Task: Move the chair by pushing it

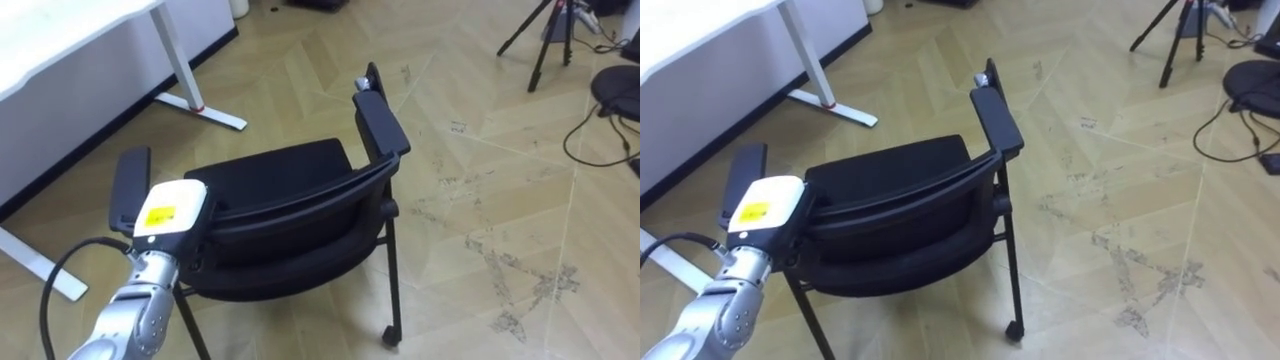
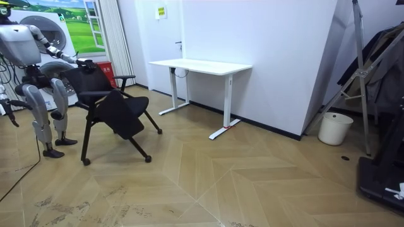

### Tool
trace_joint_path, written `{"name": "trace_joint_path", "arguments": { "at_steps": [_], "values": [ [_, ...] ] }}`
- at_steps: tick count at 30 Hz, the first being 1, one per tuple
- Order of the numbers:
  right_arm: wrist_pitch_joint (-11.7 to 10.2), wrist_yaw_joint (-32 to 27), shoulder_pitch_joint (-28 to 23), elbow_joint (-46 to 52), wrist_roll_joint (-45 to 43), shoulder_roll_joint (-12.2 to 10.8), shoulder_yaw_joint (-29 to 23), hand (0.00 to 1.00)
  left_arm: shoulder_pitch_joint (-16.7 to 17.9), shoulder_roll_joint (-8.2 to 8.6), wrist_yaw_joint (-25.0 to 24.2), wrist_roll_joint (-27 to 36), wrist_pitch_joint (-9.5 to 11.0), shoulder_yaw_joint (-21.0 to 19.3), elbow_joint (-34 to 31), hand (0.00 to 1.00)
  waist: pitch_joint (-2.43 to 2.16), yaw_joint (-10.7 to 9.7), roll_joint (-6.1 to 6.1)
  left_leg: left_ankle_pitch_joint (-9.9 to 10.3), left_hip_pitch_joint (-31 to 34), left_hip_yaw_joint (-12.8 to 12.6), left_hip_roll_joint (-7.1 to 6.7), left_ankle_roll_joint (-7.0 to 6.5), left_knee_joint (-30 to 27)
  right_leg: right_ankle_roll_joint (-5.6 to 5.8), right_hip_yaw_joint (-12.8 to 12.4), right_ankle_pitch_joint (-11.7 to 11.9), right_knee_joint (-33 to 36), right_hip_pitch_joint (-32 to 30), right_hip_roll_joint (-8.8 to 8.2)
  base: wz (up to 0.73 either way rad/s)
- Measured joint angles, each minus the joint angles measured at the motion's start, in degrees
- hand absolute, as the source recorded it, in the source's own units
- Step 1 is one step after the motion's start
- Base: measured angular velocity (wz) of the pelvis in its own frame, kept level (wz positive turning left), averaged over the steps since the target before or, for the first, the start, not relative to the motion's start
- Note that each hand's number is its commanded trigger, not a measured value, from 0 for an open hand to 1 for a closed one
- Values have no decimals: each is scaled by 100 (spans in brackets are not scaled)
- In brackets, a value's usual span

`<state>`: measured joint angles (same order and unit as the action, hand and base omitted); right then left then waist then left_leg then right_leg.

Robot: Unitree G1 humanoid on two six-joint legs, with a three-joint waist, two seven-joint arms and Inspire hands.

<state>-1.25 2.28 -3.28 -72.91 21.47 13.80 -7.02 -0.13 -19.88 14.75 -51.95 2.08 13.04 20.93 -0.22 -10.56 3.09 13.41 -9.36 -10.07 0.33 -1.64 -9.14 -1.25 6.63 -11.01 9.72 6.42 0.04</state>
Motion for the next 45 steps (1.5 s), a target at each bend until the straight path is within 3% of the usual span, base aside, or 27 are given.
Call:
{"name": "trace_joint_path", "arguments": {
  "at_steps": [6,12,15,19,25,30,32,45],
  "values": [
    [-13,-355,163,183,-859,110,-46,0,-61,-31,125,20,5,45,58,100,14,-14,-21,0,61,82,-7,0,-9,-1,44,0,17,-56,-8,3],
    [-74,-885,396,887,-1595,444,-48,0,19,-247,232,19,50,81,-252,100,82,-4,-162,-1,128,132,0,-1,-9,-7,61,-3,23,-157,-1,0],
    [-90,-1098,460,1520,-2034,631,-61,0,72,-367,228,2,86,85,-383,100,82,55,-253,-1,112,128,10,0,-5,-16,55,-4,63,-161,5,-4],
    [-331,-1479,595,2119,-2648,688,-38,0,10,-413,209,-16,64,186,-417,100,44,168,-345,-1,108,128,20,0,-5,-19,84,-6,79,-158,11,-1],
    [-333,-1801,661,2937,-3523,687,31,0,-39,-419,83,-33,33,189,-527,100,26,270,-332,-1,195,114,26,0,-2,-29,89,2,108,-239,7,-1],
    [-314,-1920,638,4028,-4255,687,448,0,-78,-433,-3,-15,-5,200,-572,100,-6,295,-283,-2,217,113,33,1,-6,-37,99,8,113,-264,12,-1],
    [-413,-2064,642,4349,-4478,688,622,0,-135,-442,-11,-15,-27,282,-571,100,-7,323,-282,-2,222,120,33,1,-6,-37,119,9,110,-257,8,5],
    [-446,-2213,653,4976,-4919,687,995,0,-156,-427,-83,-14,38,301,-649,100,13,542,-229,-2,218,88,39,1,-3,-37,25,9,95,-271,23,-2]
  ]
}}
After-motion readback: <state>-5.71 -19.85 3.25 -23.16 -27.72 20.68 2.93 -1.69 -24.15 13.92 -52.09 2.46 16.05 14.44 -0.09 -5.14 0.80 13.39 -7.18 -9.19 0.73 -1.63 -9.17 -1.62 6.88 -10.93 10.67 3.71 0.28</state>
